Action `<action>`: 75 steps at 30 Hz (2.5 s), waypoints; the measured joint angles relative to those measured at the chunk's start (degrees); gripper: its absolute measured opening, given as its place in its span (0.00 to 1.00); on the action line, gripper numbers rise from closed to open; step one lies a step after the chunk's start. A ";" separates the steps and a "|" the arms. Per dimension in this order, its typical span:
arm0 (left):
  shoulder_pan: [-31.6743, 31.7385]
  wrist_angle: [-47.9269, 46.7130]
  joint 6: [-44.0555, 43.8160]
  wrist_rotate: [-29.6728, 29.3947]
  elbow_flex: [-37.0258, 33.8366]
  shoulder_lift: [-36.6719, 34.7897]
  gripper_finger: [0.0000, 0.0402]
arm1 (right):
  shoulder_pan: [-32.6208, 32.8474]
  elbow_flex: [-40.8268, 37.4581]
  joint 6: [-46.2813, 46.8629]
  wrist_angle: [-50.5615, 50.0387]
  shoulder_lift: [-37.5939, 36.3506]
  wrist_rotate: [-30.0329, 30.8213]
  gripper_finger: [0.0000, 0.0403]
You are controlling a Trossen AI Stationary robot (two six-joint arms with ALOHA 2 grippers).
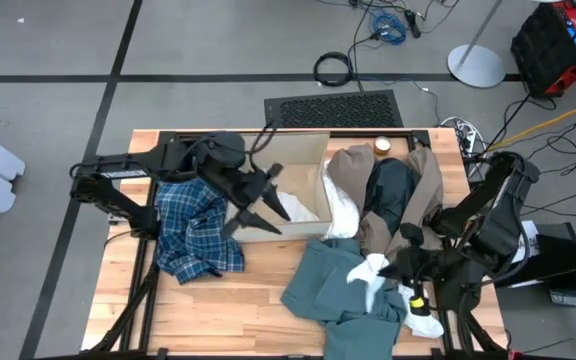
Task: Sort clothes
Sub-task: Put the white sock into the laundry organizer
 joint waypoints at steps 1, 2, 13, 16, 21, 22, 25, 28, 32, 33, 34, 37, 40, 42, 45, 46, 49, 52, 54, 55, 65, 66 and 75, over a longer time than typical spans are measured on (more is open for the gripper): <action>-0.89 1.77 -0.60 -0.57 0.00 0.90 0.41 | -0.65 0.00 -2.17 1.16 0.01 0.37 0.00; -1.82 3.47 -0.92 -1.96 0.00 1.76 0.41 | -1.28 0.00 -4.10 2.51 0.09 0.62 0.00; -7.95 14.53 -4.66 -17.33 0.00 14.33 0.41 | -5.20 0.00 -16.55 9.70 0.46 2.18 0.00; -8.44 17.58 -6.67 -16.58 0.00 16.59 0.41 | -5.24 0.00 -16.62 9.63 0.47 3.91 0.00; -9.03 20.13 -7.40 -16.49 0.00 19.70 0.41 | -5.24 0.00 -17.59 9.63 0.55 4.07 0.00; -9.03 21.27 -8.41 -17.21 0.00 20.06 0.41 | -5.24 0.00 -17.66 9.63 0.67 4.37 0.00; -9.01 24.63 -12.34 -20.43 0.00 21.01 0.41 | -5.42 0.00 -17.83 9.34 1.70 6.69 0.00; -8.96 25.11 -12.59 -21.72 0.00 21.35 0.41 | -6.24 0.00 -17.83 8.85 2.93 7.27 0.00; -9.03 24.91 -12.63 -23.23 0.00 21.27 0.41 | -7.52 0.00 -17.84 8.58 4.93 7.21 0.00; -9.03 24.77 -12.63 -23.25 0.00 21.27 0.41 | -7.78 0.00 -17.95 8.41 5.36 7.17 0.00; -9.09 24.57 -12.63 -23.26 0.00 21.29 0.41 | -7.91 0.00 -18.05 8.20 5.62 7.17 0.00; -9.14 24.50 -12.63 -23.30 0.00 21.28 0.41 | -8.57 0.00 -18.32 7.44 6.43 7.26 0.00; -9.32 23.87 -12.70 -23.35 0.00 21.29 0.41 | -8.73 0.00 -18.46 7.08 6.82 7.91 0.00; -9.48 23.48 -12.67 -23.53 0.00 21.27 0.41 | -8.74 0.00 -18.78 7.08 6.89 8.90 0.00; -9.81 21.07 -12.02 -25.42 0.00 21.27 0.41 | -8.72 0.00 -19.12 7.12 6.93 9.04 0.00; -9.87 20.06 -11.01 -26.77 0.00 21.27 0.41 | -8.72 0.00 -19.15 7.16 6.93 9.06 0.00; -9.81 19.41 -9.24 -29.48 -0.01 21.27 0.41 | -8.72 0.00 -19.55 7.41 6.93 9.84 0.00; -9.75 20.53 -9.14 -29.69 0.00 21.27 0.41 | -9.03 0.00 -20.45 8.39 6.93 10.43 0.00; -9.77 20.72 -9.06 -29.70 0.00 21.27 0.41 | -9.34 0.00 -21.71 9.72 6.93 10.55 0.00; -9.83 20.76 -9.07 -29.70 -0.02 21.27 0.41 | -9.45 0.00 -22.36 10.50 6.93 10.94 0.00; -10.10 20.20 -9.13 -29.15 -0.01 21.27 0.41 | -11.21 0.00 -24.89 12.43 6.93 11.51 0.00; -10.10 20.08 -9.23 -29.15 -0.02 21.27 0.41 | -11.21 0.00 -24.89 12.43 6.93 11.50 0.00; -10.47 19.45 -7.62 -31.10 -0.02 21.27 0.07 | -11.19 0.00 -24.37 12.41 6.93 11.14 0.00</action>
